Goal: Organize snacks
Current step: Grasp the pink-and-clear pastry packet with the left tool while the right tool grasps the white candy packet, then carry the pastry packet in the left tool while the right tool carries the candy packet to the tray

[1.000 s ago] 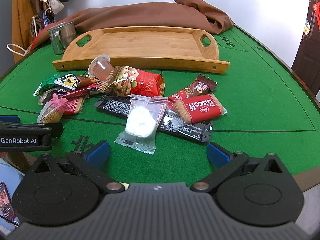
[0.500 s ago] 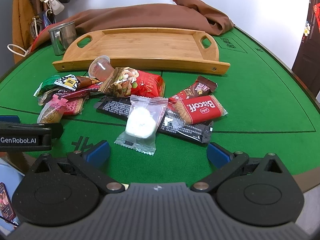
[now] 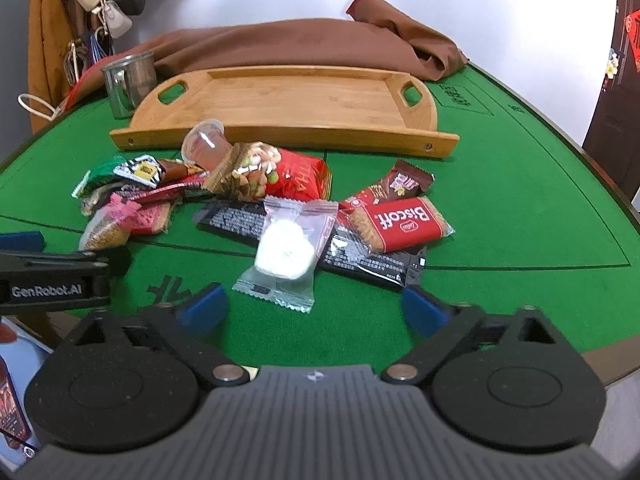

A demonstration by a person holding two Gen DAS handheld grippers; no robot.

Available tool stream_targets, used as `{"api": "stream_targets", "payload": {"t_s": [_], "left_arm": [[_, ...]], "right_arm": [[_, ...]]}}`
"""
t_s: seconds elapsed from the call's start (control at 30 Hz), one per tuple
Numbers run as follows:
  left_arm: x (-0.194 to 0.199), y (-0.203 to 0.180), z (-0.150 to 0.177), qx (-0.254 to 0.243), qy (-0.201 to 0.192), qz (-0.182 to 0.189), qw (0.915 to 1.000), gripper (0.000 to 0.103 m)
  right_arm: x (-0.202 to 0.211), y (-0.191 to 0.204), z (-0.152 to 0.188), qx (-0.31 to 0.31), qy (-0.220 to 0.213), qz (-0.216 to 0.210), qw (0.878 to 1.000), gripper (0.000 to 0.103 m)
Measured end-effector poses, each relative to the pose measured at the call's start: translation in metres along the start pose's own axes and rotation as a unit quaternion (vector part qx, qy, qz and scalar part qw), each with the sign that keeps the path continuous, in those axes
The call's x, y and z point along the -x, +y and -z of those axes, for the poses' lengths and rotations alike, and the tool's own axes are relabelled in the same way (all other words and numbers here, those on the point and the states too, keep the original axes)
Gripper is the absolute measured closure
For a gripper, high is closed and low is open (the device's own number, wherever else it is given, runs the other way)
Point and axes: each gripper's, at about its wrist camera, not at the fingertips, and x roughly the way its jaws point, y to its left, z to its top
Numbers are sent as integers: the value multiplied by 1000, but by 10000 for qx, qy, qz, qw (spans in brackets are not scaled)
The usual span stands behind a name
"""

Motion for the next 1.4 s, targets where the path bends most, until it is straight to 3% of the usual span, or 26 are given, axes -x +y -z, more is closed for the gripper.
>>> {"api": "stream_targets", "payload": {"t_s": [0.07, 0.2, 0.43, 0.57, 0.67, 0.7, 0.77, 1.23, 1.4], "left_arm": [[5, 1, -1, 95, -11, 32, 9999, 1], [16, -2, -5, -12, -251, 243, 9994, 13], [22, -18, -6, -305, -300, 521, 9977, 56], [15, -19, -4, -188, -146, 476, 9986, 56], [13, -14, -3, -43, -53, 561, 9984, 57], [13, -13, -4, -11, -53, 571, 9984, 59], [13, -10, -4, 28, -45, 558, 9984, 73], [26, -3, -11, 38, -214, 511, 9985, 77], [28, 1, -22, 68, -288, 550, 9980, 77]], "right_arm": [[3, 0, -1, -33, -84, 17, 10000, 16], [6, -3, -5, -188, -172, -155, 9996, 26], [3, 2, -9, -184, -188, -342, 9991, 38], [-3, 7, -11, -132, -132, -305, 9994, 55], [-3, 12, -12, -55, -156, -247, 9996, 60], [-2, 13, -12, -24, -172, -225, 9996, 61], [0, 14, -12, -4, -201, -257, 9995, 64], [14, 12, -19, -39, -319, -371, 9988, 66], [18, 1, -29, -289, -360, -597, 9971, 66]]}}
